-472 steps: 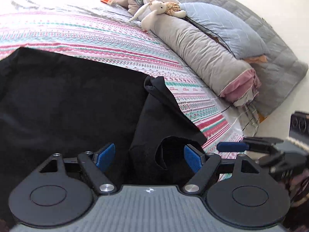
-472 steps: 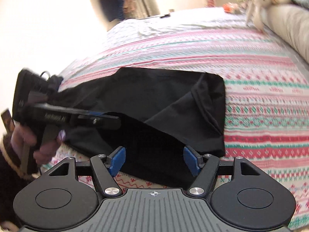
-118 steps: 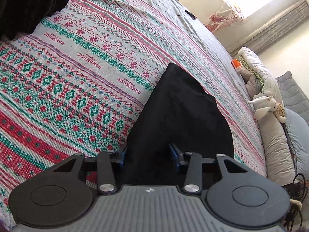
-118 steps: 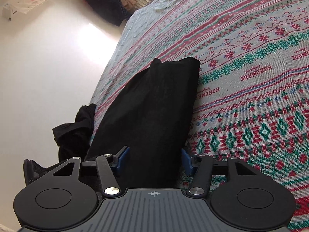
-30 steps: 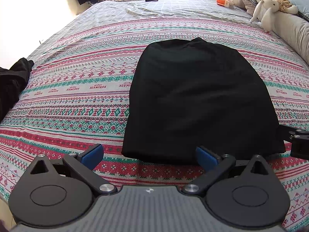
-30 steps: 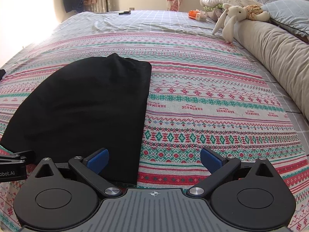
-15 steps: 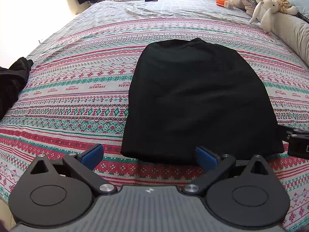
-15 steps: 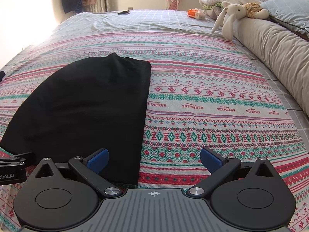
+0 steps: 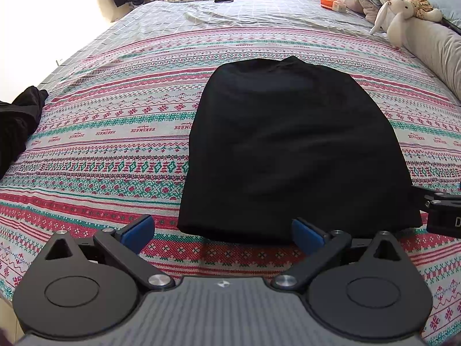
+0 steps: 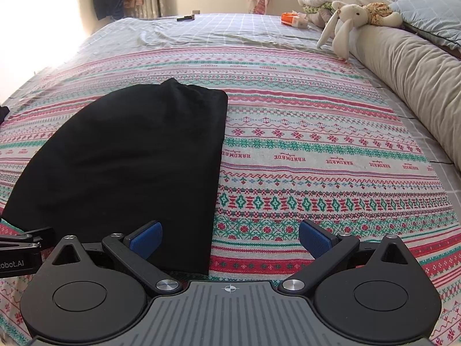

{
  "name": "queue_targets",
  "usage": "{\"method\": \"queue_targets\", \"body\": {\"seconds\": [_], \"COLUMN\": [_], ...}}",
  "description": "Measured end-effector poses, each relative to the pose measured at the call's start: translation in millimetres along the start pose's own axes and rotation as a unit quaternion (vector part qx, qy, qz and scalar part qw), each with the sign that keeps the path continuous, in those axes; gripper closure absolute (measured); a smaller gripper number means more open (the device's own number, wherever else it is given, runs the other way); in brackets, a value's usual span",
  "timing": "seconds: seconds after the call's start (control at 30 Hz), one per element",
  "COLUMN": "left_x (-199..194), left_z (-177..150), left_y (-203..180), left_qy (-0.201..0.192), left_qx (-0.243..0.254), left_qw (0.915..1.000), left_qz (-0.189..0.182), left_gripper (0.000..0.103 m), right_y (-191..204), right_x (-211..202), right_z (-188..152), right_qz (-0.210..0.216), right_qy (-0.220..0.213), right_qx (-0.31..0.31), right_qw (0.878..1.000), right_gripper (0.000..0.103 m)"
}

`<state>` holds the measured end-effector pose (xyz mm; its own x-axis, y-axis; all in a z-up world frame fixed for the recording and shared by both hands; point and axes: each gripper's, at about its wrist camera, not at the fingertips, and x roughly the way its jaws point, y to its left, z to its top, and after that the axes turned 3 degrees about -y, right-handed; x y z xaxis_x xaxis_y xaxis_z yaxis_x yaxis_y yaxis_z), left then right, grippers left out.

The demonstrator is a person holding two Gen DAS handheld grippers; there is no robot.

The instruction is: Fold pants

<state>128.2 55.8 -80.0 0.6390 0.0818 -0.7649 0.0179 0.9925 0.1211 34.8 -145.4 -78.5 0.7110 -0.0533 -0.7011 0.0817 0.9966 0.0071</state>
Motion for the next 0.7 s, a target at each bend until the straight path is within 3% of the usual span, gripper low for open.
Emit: {"method": "queue_targets", "body": {"seconds": [0.7], "left_x": [-3.1], "left_z": [0.3], "left_y": [-2.5], "left_qy": [0.003], "left_qx": [-0.005], "left_qw": [1.0000], "left_qz": [-0.006], "left_gripper": [0.000], "right_y": [-1.0], "right_x": [3.2], "right_z": [-0.3], "right_qz": [0.004], "right_qy": [0.005], "right_qx": [0.000], "right_qw": [1.000], "right_gripper": [0.001]}}
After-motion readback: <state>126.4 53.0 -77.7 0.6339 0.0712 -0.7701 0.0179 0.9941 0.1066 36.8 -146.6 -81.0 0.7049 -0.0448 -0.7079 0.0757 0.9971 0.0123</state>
